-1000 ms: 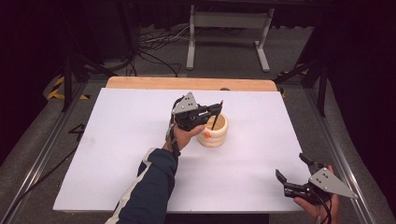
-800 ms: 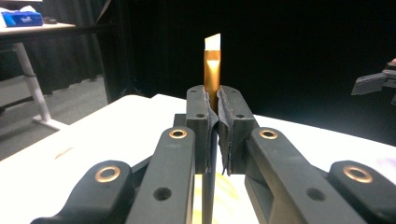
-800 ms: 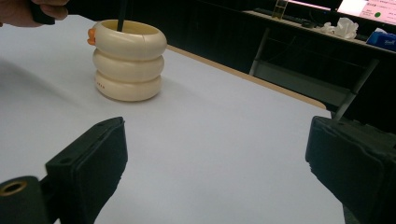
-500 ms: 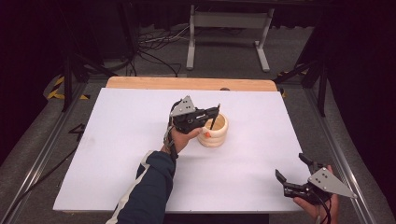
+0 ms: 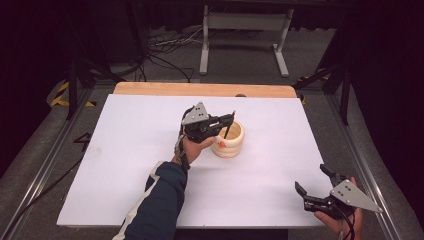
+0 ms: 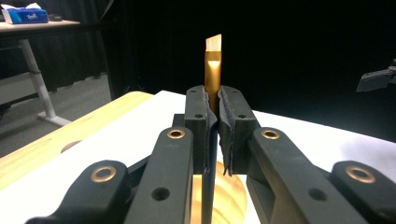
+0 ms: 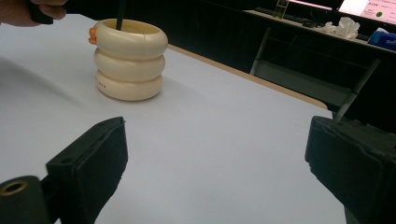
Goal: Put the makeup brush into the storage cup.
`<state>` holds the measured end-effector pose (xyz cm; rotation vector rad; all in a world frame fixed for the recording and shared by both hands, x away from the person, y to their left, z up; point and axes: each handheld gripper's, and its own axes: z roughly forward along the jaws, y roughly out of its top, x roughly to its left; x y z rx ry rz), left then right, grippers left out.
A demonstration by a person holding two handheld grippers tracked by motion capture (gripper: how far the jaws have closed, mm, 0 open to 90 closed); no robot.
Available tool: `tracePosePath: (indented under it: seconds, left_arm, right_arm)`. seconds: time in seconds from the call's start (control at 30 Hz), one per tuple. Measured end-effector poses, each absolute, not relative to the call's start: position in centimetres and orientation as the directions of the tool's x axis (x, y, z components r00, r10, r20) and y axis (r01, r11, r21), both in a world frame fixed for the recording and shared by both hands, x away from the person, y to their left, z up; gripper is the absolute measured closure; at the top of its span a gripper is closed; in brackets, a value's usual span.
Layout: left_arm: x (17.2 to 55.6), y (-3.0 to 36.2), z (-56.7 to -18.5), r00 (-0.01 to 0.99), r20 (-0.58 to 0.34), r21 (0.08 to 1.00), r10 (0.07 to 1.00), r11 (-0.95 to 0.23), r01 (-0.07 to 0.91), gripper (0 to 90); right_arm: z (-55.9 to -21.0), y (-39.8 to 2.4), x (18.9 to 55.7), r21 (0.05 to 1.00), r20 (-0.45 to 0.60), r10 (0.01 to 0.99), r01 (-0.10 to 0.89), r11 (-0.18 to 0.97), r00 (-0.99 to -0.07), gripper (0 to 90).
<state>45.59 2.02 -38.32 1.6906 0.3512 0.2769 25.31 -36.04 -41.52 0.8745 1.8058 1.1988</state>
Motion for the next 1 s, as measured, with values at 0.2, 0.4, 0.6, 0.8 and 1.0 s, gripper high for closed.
tracePosePath:
  seconds: [0.2, 0.4, 0.6, 0.8, 1.0]
  left_arm:
    - [45.4, 2.2, -37.8, 0.923, 0.003, 0.987, 0.384, -0.147, 0.058, 78.9]
    - [45.0, 2.7, -37.0, 0.908, 0.037, 0.984, 0.417, -0.173, 0.039, 70.4]
    - [44.5, 3.0, -36.0, 0.884, 0.117, 0.967, 0.453, -0.254, 0.003, 53.6]
    - [44.0, 3.6, -35.2, 0.856, 0.153, 0.964, 0.493, -0.264, -0.02, 41.7]
    - [43.6, 4.0, -34.7, 0.833, 0.197, 0.952, 0.517, -0.302, -0.037, 26.2]
  right_arm:
    - [-41.5, -36.0, 25.3, 0.94, -0.233, 0.858, 0.119, 0.319, -0.457, 6.3]
    - [-41.6, -35.9, 25.3, 0.94, -0.232, 0.858, 0.122, 0.32, -0.459, 6.3]
    - [-41.5, -36.0, 25.3, 0.941, -0.23, 0.859, 0.12, 0.316, -0.457, 6.5]
    - [-41.5, -35.9, 25.3, 0.94, -0.231, 0.857, 0.122, 0.319, -0.46, 6.7]
    - [-41.5, -36.1, 25.3, 0.941, -0.227, 0.859, 0.124, 0.315, -0.459, 6.7]
